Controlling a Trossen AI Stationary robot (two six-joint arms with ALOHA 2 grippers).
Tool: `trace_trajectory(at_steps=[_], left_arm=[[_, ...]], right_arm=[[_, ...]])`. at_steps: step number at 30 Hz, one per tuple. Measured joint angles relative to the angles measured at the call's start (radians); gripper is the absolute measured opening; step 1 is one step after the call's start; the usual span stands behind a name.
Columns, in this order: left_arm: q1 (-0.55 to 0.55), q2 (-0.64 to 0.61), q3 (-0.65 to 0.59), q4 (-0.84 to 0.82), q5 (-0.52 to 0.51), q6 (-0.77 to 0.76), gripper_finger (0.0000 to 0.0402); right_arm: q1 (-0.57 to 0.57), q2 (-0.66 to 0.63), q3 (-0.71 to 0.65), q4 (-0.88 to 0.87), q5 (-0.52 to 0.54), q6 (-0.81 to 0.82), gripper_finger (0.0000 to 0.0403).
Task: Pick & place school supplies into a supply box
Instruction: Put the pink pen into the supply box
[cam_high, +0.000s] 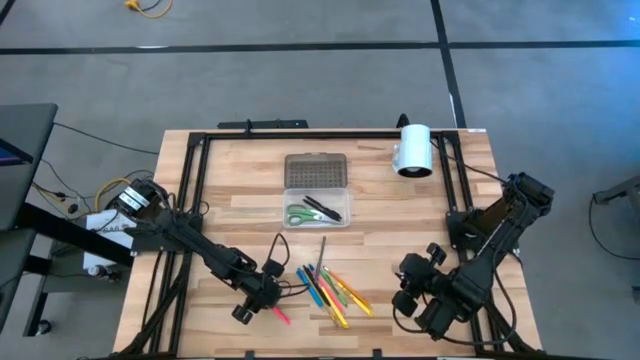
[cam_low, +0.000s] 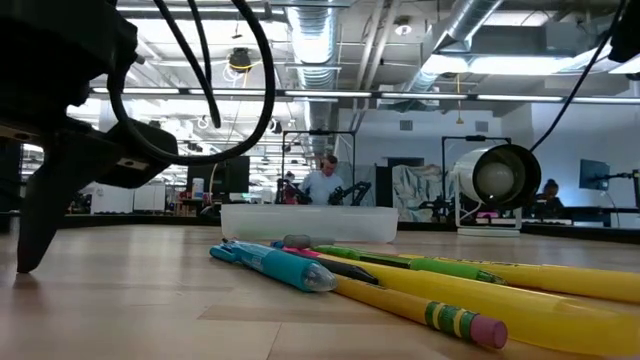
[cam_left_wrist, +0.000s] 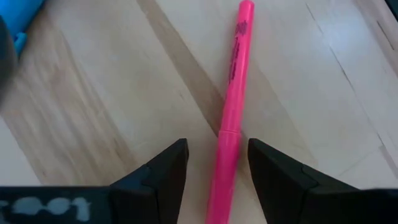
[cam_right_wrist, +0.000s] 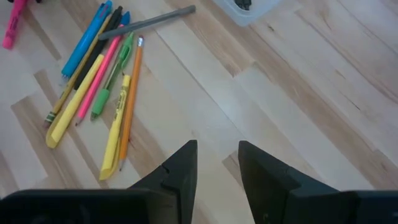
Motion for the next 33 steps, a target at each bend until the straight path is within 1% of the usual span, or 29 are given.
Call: trace_trajectory(at_steps=[3,10,17,22,28,33], left_arm=[[0.000,0.000,0.000,-0.005,-0.007,-0.006,0.0147],[0.001,0.000,0.000,-0.012,-0.009,-0.013,0.0083],[0.003,-0.001,0.000,-0.035,-0.006,-0.016,0.0044],[0.004,-0.001,0.000,-0.036,-0.016,-0.051,0.0037],[0.006,-0.001,0.000,-0.037,-0.026,-0.070,0.0048],[0.008,-0.001,0.000,-0.037,-0.030,-0.089,0.0047]], right_arm=[[0.000,0.000,0.000,-0.007,0.000,0.000,0.0111],[0.000,0.000,0.000,-0.021,0.004,-0.001,0.0111],[0.000,0.000,0.001,-0.035,0.004,-0.001,0.0111],[0.000,0.000,0.001,-0.037,0.006,-0.001,0.0111],[0.000,0.000,0.001,-0.052,0.008,-0.001,0.0111],[0.000,0.000,0.001,-0.062,0.009,-0.001,0.0111]])
